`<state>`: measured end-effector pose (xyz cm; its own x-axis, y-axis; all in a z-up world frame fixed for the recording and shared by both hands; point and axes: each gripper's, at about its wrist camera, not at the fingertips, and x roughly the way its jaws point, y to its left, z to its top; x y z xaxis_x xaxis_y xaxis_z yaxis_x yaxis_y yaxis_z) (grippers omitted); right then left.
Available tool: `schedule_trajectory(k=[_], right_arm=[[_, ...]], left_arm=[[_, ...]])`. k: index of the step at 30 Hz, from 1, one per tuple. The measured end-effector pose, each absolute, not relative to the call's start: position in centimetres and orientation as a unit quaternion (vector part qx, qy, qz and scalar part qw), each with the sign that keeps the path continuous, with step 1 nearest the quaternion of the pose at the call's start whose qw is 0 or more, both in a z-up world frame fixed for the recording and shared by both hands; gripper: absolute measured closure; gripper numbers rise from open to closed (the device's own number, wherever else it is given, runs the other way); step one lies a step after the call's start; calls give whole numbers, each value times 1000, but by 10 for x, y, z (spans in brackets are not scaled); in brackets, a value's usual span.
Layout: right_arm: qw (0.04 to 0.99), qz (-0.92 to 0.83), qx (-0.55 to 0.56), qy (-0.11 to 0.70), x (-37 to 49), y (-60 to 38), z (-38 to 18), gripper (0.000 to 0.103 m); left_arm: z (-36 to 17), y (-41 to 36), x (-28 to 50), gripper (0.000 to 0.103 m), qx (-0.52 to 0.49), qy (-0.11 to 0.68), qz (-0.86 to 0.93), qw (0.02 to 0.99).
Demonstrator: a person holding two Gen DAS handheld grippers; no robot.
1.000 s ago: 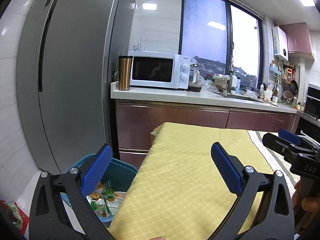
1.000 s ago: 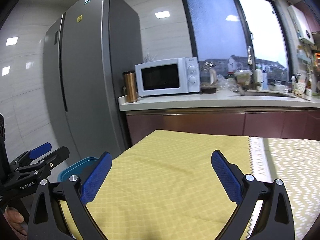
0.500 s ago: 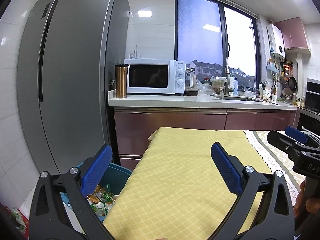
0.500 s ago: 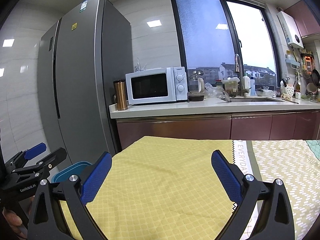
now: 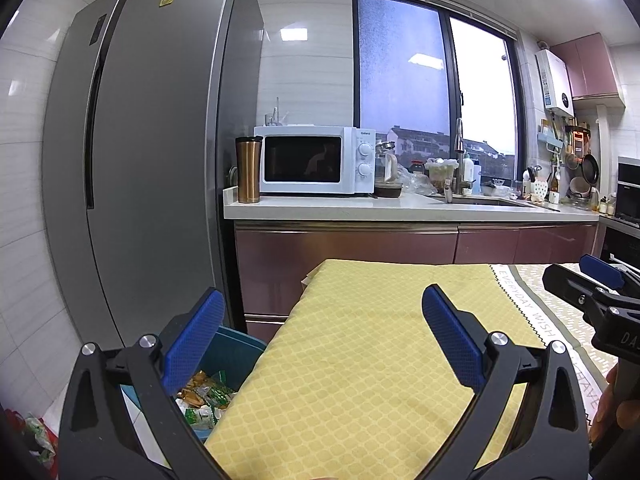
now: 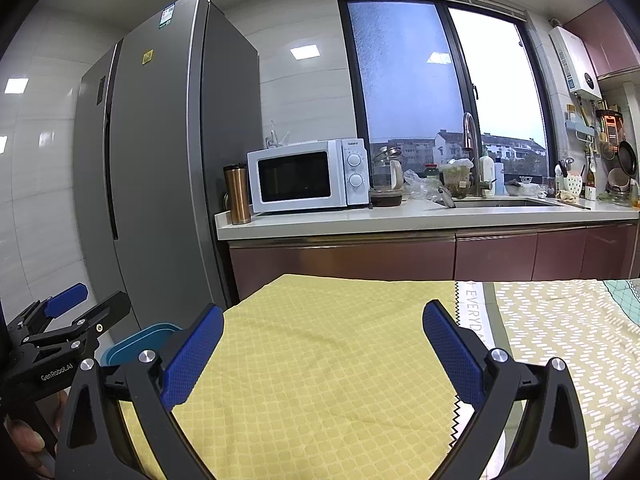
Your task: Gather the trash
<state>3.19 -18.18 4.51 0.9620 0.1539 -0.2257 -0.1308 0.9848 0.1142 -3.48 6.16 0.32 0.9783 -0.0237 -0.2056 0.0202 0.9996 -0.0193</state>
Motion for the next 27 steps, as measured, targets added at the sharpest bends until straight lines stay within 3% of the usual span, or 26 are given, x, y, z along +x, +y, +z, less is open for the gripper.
schedule_trajectory(k=[27], right_arm=[[990, 62, 52, 116, 25, -185, 45, 7]], left_arm=[[5, 61, -37, 6, -4, 99, -11, 995]])
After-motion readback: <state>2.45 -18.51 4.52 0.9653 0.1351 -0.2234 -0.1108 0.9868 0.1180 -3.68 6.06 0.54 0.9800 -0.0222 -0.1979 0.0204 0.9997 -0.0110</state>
